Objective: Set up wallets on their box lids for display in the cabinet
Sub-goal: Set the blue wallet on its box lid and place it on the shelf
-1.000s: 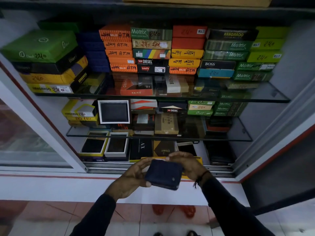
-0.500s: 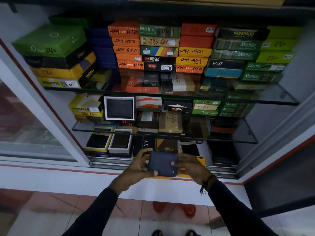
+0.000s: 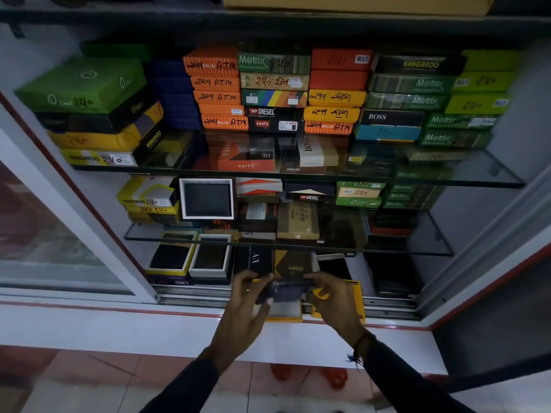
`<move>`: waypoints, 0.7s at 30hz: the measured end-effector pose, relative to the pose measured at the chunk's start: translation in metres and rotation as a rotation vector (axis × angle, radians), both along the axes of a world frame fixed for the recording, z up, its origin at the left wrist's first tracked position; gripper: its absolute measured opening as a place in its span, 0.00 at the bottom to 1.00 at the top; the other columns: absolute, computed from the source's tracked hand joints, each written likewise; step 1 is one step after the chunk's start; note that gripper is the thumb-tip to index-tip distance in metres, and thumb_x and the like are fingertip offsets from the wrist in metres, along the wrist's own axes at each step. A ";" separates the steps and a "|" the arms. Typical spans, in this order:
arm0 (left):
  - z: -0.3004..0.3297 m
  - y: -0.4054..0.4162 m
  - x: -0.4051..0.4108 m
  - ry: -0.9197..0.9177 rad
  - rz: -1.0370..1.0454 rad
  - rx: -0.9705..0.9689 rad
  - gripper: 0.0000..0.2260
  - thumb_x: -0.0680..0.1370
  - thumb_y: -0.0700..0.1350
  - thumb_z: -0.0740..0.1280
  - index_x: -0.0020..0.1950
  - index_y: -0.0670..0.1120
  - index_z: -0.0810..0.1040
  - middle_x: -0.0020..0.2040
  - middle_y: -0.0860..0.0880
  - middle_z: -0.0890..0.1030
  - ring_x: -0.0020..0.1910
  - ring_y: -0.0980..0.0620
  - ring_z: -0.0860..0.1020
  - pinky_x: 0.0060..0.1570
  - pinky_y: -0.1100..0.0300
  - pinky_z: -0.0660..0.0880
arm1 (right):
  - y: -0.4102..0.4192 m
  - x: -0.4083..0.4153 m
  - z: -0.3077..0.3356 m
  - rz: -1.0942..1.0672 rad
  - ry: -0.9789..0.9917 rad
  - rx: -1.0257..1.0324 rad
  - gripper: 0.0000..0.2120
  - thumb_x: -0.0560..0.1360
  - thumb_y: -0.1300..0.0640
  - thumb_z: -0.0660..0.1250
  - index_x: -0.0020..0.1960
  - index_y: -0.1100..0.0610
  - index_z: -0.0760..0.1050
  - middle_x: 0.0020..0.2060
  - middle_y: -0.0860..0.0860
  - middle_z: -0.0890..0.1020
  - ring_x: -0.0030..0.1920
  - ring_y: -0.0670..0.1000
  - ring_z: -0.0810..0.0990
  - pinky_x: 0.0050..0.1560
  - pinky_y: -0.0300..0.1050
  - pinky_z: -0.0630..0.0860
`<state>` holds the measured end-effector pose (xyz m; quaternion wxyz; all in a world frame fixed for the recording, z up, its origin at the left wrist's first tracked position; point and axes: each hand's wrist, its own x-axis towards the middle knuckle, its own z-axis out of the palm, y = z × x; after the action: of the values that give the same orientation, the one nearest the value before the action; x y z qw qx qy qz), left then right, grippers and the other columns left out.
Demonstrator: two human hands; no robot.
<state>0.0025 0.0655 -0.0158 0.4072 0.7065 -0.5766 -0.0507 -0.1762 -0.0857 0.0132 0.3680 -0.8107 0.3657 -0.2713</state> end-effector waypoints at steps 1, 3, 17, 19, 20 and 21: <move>0.000 -0.006 0.001 0.129 0.045 0.031 0.19 0.83 0.48 0.65 0.73 0.50 0.71 0.67 0.49 0.68 0.60 0.56 0.77 0.53 0.68 0.80 | -0.003 0.007 -0.001 0.023 0.057 0.095 0.18 0.68 0.65 0.77 0.57 0.57 0.82 0.51 0.49 0.85 0.49 0.49 0.84 0.53 0.38 0.81; -0.001 -0.021 0.006 0.302 0.162 0.151 0.16 0.82 0.43 0.67 0.70 0.45 0.75 0.61 0.48 0.76 0.56 0.54 0.79 0.47 0.71 0.79 | -0.007 0.021 -0.005 0.034 0.174 0.222 0.19 0.69 0.64 0.75 0.60 0.61 0.81 0.55 0.57 0.85 0.56 0.56 0.83 0.59 0.51 0.81; -0.026 -0.047 0.020 0.631 0.409 0.439 0.09 0.76 0.41 0.72 0.52 0.51 0.75 0.49 0.50 0.80 0.50 0.49 0.79 0.35 0.66 0.72 | -0.014 0.059 -0.023 -0.052 0.549 0.153 0.11 0.72 0.58 0.70 0.54 0.59 0.82 0.52 0.57 0.85 0.53 0.57 0.84 0.49 0.44 0.80; -0.026 -0.047 0.019 0.711 0.469 0.417 0.06 0.78 0.50 0.71 0.47 0.54 0.75 0.46 0.53 0.79 0.48 0.48 0.79 0.39 0.57 0.78 | -0.015 0.060 -0.025 -0.016 0.591 0.155 0.11 0.73 0.57 0.71 0.54 0.59 0.82 0.53 0.57 0.85 0.55 0.56 0.83 0.50 0.43 0.79; -0.026 -0.048 0.018 0.732 0.495 0.412 0.07 0.79 0.54 0.70 0.46 0.54 0.75 0.45 0.54 0.79 0.47 0.49 0.79 0.42 0.54 0.79 | -0.014 0.060 -0.026 -0.006 0.614 0.166 0.12 0.74 0.57 0.71 0.55 0.60 0.81 0.53 0.57 0.85 0.56 0.56 0.83 0.52 0.44 0.79; -0.026 -0.048 0.018 0.725 0.509 0.417 0.08 0.79 0.55 0.70 0.45 0.54 0.74 0.45 0.53 0.79 0.48 0.48 0.79 0.44 0.54 0.78 | -0.012 0.061 -0.027 -0.004 0.631 0.181 0.12 0.74 0.57 0.72 0.56 0.60 0.81 0.54 0.57 0.85 0.56 0.57 0.83 0.53 0.45 0.80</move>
<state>0.0202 0.0177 -0.0420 0.4312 0.8284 -0.1840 -0.3065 -0.1150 -0.0976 -0.0135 0.3065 -0.8181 0.4859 0.0263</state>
